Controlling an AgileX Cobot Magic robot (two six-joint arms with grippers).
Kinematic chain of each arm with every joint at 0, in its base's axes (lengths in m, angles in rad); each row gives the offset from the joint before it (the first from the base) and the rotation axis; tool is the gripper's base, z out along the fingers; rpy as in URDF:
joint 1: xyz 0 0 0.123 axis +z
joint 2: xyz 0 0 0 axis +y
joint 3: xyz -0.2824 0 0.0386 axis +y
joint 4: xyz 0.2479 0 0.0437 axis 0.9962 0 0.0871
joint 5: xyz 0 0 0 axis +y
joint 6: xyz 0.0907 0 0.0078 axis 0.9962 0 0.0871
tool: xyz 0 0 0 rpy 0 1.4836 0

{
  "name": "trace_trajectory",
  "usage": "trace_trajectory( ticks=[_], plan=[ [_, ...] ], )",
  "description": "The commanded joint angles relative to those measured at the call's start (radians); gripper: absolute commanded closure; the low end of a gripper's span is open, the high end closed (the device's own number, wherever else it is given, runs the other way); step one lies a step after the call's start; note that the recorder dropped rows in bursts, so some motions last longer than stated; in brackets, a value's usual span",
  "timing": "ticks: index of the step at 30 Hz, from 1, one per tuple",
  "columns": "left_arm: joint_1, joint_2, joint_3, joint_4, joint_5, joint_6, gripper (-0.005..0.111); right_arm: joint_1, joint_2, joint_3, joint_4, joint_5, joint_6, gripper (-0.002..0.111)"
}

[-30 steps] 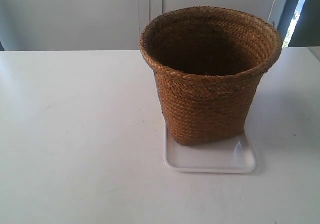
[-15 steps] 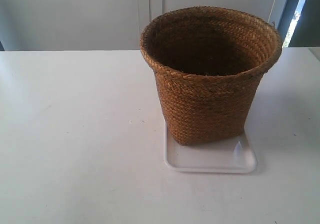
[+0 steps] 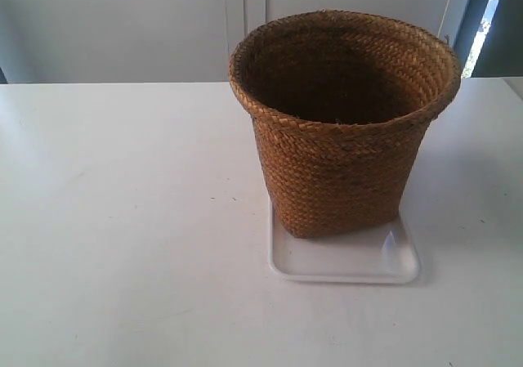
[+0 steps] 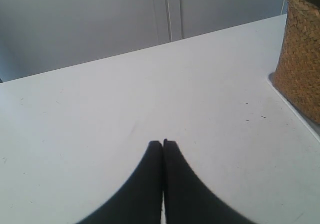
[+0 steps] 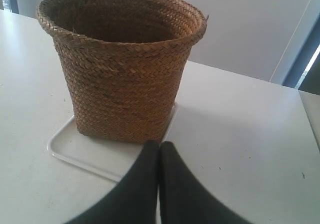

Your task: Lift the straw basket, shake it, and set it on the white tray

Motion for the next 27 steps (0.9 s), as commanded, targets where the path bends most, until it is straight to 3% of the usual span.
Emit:
trace_trajectory(
  ticks=[1, 13, 18, 27],
  plan=[
    [0.0, -0.008, 0.005, 0.005, -0.005, -0.007, 0.106, -0.006, -0.004, 0.004, -0.008, -0.006, 0.003, 0.108],
    [0.0, -0.008, 0.005, 0.005, -0.005, -0.007, 0.106, -0.006, -0.004, 0.013, -0.016, -0.026, -0.02, 0.108],
    [0.0, -0.008, 0.005, 0.005, -0.005, -0.007, 0.106, -0.006, -0.004, 0.101, -0.04, -0.275, -0.078, 0.108],
    [0.0, -0.008, 0.005, 0.005, -0.005, -0.007, 0.106, -0.006, -0.004, 0.415, -0.099, -0.72, -0.087, 0.108]
  ],
)
